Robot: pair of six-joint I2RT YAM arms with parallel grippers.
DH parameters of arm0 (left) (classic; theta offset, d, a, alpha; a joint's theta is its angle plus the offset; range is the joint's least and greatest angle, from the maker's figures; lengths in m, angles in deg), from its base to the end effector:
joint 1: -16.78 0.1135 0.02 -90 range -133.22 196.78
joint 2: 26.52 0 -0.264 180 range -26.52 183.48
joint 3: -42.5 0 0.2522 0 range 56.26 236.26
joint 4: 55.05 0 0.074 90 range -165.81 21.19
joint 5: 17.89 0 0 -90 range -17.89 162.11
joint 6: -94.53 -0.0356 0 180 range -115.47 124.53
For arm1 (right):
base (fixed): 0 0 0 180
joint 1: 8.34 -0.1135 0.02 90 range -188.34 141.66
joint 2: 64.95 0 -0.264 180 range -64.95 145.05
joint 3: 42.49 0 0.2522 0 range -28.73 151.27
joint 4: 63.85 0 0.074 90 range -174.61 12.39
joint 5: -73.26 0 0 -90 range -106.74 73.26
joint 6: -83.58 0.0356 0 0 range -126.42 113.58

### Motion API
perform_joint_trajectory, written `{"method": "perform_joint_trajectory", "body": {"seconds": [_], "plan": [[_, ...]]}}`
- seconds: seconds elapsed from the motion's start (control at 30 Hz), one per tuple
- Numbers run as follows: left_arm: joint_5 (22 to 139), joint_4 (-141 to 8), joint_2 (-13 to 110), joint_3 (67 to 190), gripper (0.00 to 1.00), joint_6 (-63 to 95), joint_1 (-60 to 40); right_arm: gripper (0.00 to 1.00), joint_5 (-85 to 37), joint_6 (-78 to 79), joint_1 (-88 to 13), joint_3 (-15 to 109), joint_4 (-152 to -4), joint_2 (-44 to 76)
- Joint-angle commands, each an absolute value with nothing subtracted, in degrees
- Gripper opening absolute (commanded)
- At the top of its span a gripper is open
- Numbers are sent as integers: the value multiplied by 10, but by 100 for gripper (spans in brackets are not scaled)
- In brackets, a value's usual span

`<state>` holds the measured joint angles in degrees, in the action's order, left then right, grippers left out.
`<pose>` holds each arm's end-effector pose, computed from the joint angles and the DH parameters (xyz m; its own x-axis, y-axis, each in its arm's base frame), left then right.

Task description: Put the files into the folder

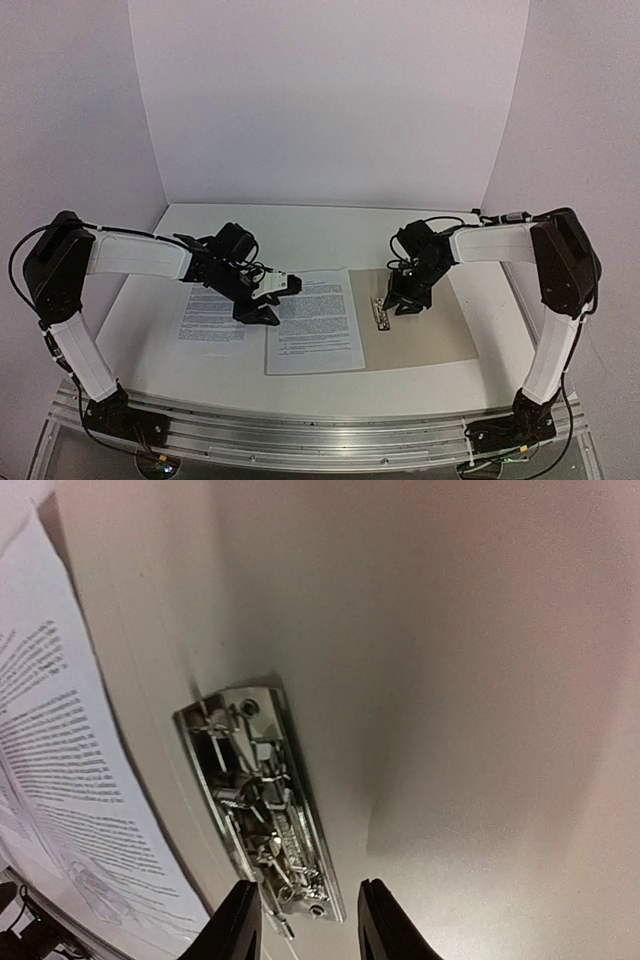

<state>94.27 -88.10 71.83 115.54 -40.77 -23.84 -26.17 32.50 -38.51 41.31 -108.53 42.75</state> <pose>0.2512 -0.2331 0.1758 0.0808 0.7980 -0.5972 0.9891 0.0099 0.1470 0.3175 0.1913 0.1612 -0.9701 0.1529 -0.1883 0.0796 0.9341 0.3481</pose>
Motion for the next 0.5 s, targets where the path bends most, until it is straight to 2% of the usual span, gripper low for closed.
{"method": "perform_joint_trajectory", "body": {"seconds": [0.0,0.47], "plan": [[976,-856,743,1198,52,-358,-247,34,-267,309,-393,403,-1072,452],[1028,-813,824,1263,52,-285,-265,28,-333,352,-407,355,-1013,441]]}}
